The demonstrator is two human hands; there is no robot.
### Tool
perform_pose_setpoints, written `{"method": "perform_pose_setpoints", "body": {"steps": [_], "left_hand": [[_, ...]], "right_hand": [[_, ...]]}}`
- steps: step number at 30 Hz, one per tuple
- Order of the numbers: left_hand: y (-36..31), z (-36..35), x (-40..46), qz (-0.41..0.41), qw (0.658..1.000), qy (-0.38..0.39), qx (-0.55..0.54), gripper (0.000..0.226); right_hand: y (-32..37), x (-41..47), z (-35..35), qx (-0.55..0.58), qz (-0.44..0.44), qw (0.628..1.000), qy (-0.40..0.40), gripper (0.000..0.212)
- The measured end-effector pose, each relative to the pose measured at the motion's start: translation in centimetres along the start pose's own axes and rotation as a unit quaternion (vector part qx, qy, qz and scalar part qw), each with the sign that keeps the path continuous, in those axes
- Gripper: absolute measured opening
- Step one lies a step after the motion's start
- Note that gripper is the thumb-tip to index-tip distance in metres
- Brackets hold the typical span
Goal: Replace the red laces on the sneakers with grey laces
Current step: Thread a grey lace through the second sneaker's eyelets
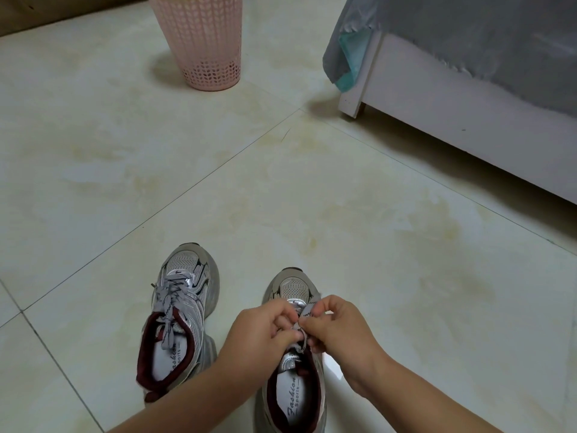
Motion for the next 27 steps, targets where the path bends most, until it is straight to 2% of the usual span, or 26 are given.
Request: {"method": "perform_pose_setpoints", "body": {"steps": [3, 5, 7, 9, 10, 11, 12, 14, 15, 17, 19, 23, 27], "left_hand": [[-1.2, 0.6, 0.0, -0.045, 0.997, -0.021, 0.057, 0.021], [-2.3, 0.6, -0.1, -0.1, 0.984, -0.018, 0.148, 0.011], [-2.6, -0.1, -0.2, -0.148, 0.949, 0.025, 0.277, 0.029], [-2.1, -0.9, 0.1, -0.153, 0.91, 0.078, 0.376, 0.029], [-1.9, -1.1, 0.1, -0.147, 0.907, 0.091, 0.384, 0.026], [-1.9, -1.2, 0.2, -0.135, 0.918, 0.1, 0.36, 0.023], [-1.6, -1.0, 0.4, -0.107, 0.944, 0.101, 0.294, 0.018], [0.0, -0.6, 0.7, 0.011, 0.988, 0.12, 0.096, 0.021], [0.6, -0.7, 0.5, 0.068, 0.988, 0.136, 0.002, 0.026], [1.4, -0.9, 0.0, 0.14, 0.973, 0.154, -0.098, 0.026], [1.8, -1.1, -0.3, 0.167, 0.963, 0.154, -0.146, 0.024], [2.2, -1.2, -0.2, 0.177, 0.958, 0.155, -0.162, 0.022], [2.1, 0.0, 0.6, 0.16, 0.97, 0.137, -0.124, 0.02]], "right_hand": [[0.1, 0.1, -0.3, -0.028, 0.005, 0.999, 0.032, 0.015], [0.1, 0.0, -0.5, -0.06, 0.015, 0.997, 0.055, 0.02], [0.2, -0.1, -0.6, -0.124, 0.045, 0.99, 0.054, 0.025], [0.7, -0.1, -0.4, -0.204, 0.089, 0.974, 0.026, 0.028], [1.0, -0.1, -0.2, -0.241, 0.112, 0.964, 0.009, 0.03], [1.2, -0.2, -0.1, -0.271, 0.131, 0.954, -0.004, 0.031], [1.3, -0.3, 0.0, -0.295, 0.147, 0.944, -0.013, 0.031], [1.6, -0.5, 0.1, -0.334, 0.175, 0.926, -0.024, 0.027], [1.6, -0.7, 0.1, -0.354, 0.187, 0.916, -0.031, 0.022], [1.9, -1.1, 0.0, -0.393, 0.217, 0.892, -0.047, 0.013], [2.1, -1.6, -0.4, -0.421, 0.25, 0.87, -0.057, 0.007], [2.1, -1.8, -1.1, -0.477, 0.263, 0.837, -0.057, 0.016], [2.6, -1.5, -1.4, -0.485, 0.26, 0.834, -0.035, 0.014]]}}
Point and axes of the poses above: each hand's wrist, its own x-axis towards the middle knuckle, its own z-axis out of the back of the hand, y = z × x, the point moved 8 cm from there along x, towards the middle knuckle, and after that the axes turned 4 degrees about -x, right-handed, at the moved point
